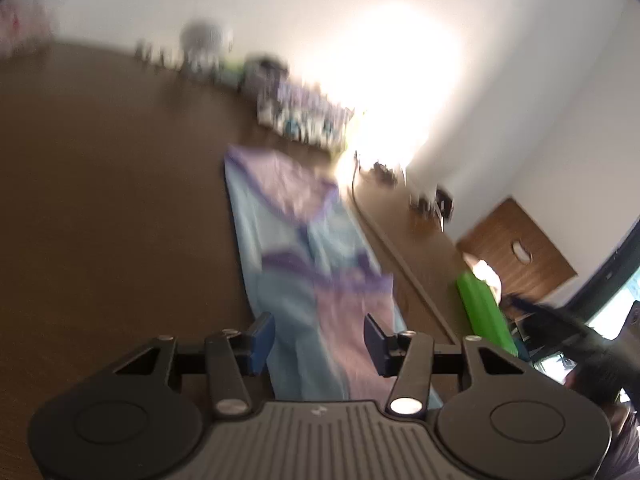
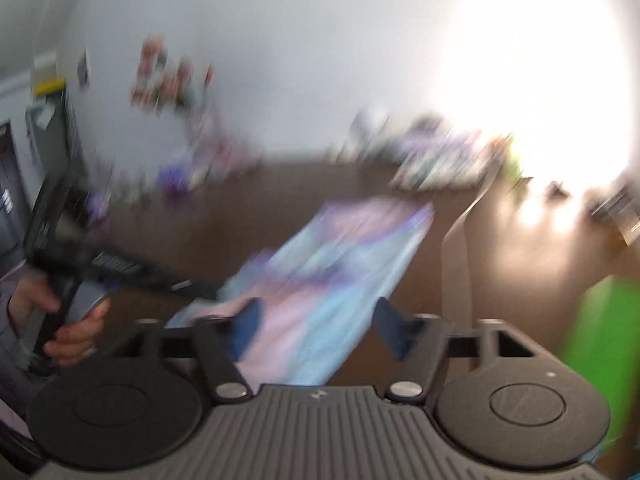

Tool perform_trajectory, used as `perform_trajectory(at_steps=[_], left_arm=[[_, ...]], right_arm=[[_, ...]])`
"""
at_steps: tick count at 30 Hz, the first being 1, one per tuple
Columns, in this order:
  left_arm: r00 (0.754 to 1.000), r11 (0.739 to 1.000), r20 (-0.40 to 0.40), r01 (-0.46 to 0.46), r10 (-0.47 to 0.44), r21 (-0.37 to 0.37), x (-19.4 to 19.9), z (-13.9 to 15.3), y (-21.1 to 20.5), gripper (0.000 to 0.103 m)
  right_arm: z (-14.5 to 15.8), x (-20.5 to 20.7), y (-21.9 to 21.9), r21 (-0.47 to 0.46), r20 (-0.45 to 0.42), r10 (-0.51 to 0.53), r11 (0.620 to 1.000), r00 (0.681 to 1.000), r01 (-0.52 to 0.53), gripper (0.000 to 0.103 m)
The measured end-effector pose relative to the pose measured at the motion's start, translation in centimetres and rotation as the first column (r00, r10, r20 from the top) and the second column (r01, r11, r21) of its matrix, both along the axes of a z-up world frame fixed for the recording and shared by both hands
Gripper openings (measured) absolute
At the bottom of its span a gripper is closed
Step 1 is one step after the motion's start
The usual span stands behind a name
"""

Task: Fold clothes

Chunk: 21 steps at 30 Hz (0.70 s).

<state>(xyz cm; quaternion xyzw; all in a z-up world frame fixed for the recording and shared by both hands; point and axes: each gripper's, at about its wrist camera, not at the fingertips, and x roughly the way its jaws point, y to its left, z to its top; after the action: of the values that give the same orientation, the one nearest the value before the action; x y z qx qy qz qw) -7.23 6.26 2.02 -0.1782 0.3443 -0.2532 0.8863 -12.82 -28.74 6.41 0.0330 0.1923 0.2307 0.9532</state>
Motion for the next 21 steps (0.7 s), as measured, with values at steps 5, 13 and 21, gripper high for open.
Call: perform_trajectory(at_steps=[5, 13, 21], left_arm=[[0.999, 1.0, 0.04, -0.014, 0.013, 0.028, -0.4, 1.3, -0.8, 0.055], [0.998, 0.992, 0.04, -0.048, 0.043, 0.119, -1.4, 1.6, -3.8, 0.057], [0.995, 0.982, 0.032, -0.095, 0.091, 0.164, -1.5, 1.6, -3.8, 0.066]], right_arm=[[1.7, 1.7, -12.2, 0.083, 0.08, -0.103, 0.992, 0.992, 0.096, 0.103], [-2.7, 5.6, -13.4, -0.073, -0.051, 0.05, 0.996, 0.997, -0.054, 0.102], [-0.3, 6.0, -13.3, -0.119, 0.164, -0.091, 0.987, 0.982, 0.111, 0.103]])
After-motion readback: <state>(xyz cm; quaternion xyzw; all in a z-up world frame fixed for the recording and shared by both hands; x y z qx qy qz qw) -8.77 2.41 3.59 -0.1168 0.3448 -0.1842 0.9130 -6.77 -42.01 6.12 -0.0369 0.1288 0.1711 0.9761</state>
